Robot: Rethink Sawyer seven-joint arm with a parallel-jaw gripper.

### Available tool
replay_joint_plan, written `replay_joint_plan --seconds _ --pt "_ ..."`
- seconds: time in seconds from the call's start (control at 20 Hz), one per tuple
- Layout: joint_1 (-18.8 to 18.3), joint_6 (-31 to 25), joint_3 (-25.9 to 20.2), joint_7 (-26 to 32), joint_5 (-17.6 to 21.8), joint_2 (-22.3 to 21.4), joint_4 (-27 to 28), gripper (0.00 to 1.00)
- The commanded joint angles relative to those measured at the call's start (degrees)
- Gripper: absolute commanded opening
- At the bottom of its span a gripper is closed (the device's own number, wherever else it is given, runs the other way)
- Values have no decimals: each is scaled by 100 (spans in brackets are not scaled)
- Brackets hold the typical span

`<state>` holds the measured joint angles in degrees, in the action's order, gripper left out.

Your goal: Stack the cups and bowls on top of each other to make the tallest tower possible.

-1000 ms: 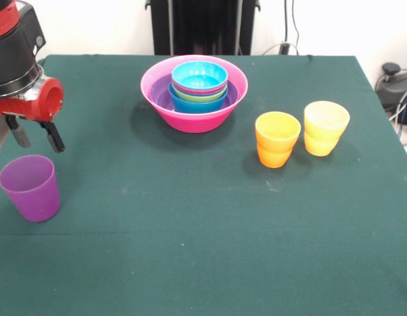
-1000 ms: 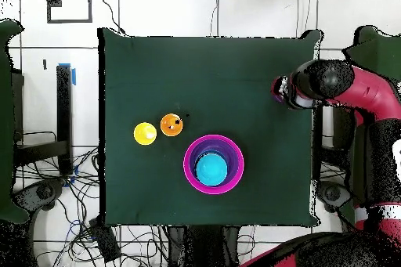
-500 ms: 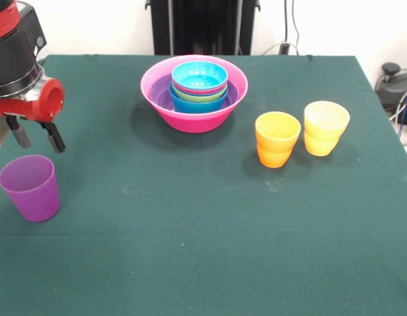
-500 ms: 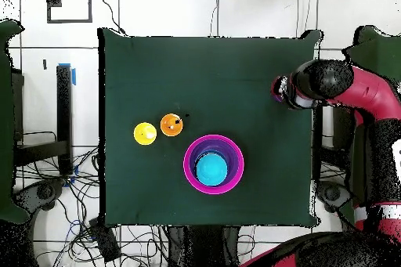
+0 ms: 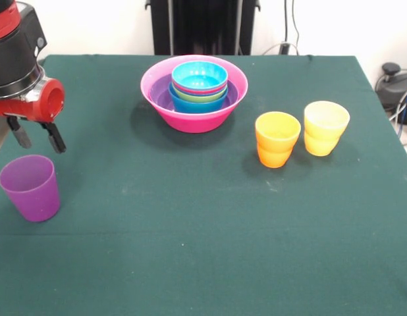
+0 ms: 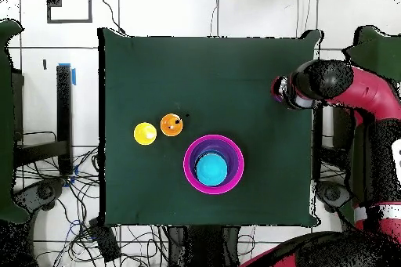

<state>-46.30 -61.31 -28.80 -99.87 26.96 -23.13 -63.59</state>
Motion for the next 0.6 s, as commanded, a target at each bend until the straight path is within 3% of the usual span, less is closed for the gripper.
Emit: replay_joint_plan --seconds 0.05,0.6 --pt "90 448 -207 1515 431 209 -373 100" --pt "53 726 -203 1481 454 358 -416 100"
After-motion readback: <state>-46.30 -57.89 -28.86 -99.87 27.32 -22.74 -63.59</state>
